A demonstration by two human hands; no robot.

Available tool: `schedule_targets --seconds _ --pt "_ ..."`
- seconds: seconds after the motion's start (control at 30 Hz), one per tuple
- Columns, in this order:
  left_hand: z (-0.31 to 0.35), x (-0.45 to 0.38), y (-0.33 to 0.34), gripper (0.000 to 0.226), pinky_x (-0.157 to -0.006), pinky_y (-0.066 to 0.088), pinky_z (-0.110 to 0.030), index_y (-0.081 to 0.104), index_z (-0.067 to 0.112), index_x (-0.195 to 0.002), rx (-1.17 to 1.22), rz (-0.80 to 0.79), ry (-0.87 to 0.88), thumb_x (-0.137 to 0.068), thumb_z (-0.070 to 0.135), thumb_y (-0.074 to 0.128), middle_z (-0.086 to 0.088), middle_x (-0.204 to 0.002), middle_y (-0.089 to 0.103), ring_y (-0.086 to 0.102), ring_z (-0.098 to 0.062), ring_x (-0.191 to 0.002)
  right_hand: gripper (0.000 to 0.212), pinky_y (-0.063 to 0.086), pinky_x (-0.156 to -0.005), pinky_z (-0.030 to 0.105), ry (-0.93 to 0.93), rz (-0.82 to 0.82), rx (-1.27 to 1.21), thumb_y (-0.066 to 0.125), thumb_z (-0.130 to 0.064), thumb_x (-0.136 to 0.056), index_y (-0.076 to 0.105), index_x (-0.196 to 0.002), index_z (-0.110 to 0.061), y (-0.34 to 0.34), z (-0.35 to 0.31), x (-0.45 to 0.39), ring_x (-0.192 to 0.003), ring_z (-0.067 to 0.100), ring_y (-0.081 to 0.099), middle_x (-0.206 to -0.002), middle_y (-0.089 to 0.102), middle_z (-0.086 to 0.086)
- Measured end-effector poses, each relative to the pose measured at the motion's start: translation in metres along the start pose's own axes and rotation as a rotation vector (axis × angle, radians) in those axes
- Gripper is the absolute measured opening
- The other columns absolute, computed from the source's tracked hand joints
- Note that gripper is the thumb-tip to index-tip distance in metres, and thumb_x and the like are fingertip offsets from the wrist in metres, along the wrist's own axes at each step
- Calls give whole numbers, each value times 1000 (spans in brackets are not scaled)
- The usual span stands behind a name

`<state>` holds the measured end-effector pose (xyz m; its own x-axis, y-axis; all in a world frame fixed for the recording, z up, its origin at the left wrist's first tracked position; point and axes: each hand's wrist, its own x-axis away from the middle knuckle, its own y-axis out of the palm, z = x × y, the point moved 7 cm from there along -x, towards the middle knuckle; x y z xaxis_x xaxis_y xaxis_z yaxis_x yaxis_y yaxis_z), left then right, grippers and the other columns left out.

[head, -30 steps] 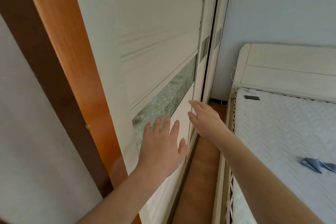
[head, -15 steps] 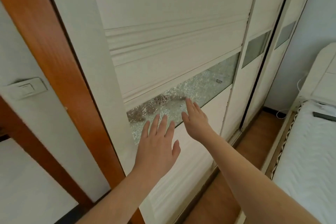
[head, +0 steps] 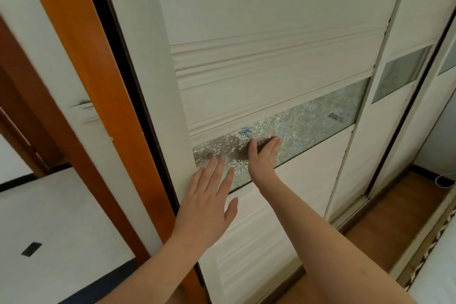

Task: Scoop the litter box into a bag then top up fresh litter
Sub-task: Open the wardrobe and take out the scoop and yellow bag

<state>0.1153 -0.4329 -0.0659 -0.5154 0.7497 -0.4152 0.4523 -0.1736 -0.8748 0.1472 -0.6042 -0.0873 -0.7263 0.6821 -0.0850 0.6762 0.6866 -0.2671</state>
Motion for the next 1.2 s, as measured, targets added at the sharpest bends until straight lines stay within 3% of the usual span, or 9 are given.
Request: schedule_targets --seconds 0.17,0.3,0.43,0.57,0.67,0.83,1.03,1.2 --pt "-6 6 -8 63 -119 16 -54 24 19 -154 -66 39 -25 -99 46 35 -14 -164 0 0 -31 -151 78 -6 -119 39 3 44 -4 28 -51 -99 -18 -150 -15 -12 7 -18 -147 19 -16 -157 -27 0" --pt "-3 8 -20 67 -119 18 -49 15 19 -156 -51 131 16 -98 38 42 -13 -164 3 5 -30 -151 81 -2 -120 39 -11 28 29 33 -49 -99 -16 -150 -11 -37 7 -34 -147 20 -12 -159 -22 4" --pt "-2 7 -22 73 -119 15 -47 10 19 -157 -16 146 -29 -96 35 48 -12 -164 -1 2 -28 -151 78 14 -119 47 32 57 83 34 -55 -96 6 -152 -9 -68 1 -42 -147 28 11 -160 1 8" --pt "-4 8 -16 80 -121 15 -48 3 14 -156 7 120 -106 -95 35 50 -15 -163 -5 0 -31 -151 74 6 -119 36 -165 64 157 34 -49 -99 0 -154 -12 -77 -48 -24 -148 16 0 -162 -5 1" --pt "-6 9 -10 84 -119 16 -46 3 10 -156 43 108 -170 -93 35 52 -17 -163 -4 4 -32 -150 73 7 -120 32 -430 104 186 37 -48 -99 1 -154 -17 -68 -104 6 -147 8 0 -161 -6 -5" --pt "-5 8 -4 92 -117 21 -44 5 5 -155 108 115 -214 -88 38 59 -16 -163 -1 11 -31 -149 79 9 -117 23 -828 182 329 46 -53 -94 9 -154 -16 -42 -174 49 -148 11 5 -162 6 1" --pt "-5 4 1 99 -109 18 -39 15 11 -155 104 121 -193 -80 54 62 -16 -162 11 27 -30 -143 100 10 -114 30 -828 263 606 38 -75 -85 7 -154 -11 -21 -179 51 -149 19 2 -162 1 7" --pt "-1 -1 9 99 -107 27 -39 22 11 -154 104 117 -204 -77 58 62 -17 -161 16 30 -31 -141 95 16 -116 36 -820 335 692 35 -72 -87 9 -153 -9 -21 -178 50 -149 22 8 -161 6 9"
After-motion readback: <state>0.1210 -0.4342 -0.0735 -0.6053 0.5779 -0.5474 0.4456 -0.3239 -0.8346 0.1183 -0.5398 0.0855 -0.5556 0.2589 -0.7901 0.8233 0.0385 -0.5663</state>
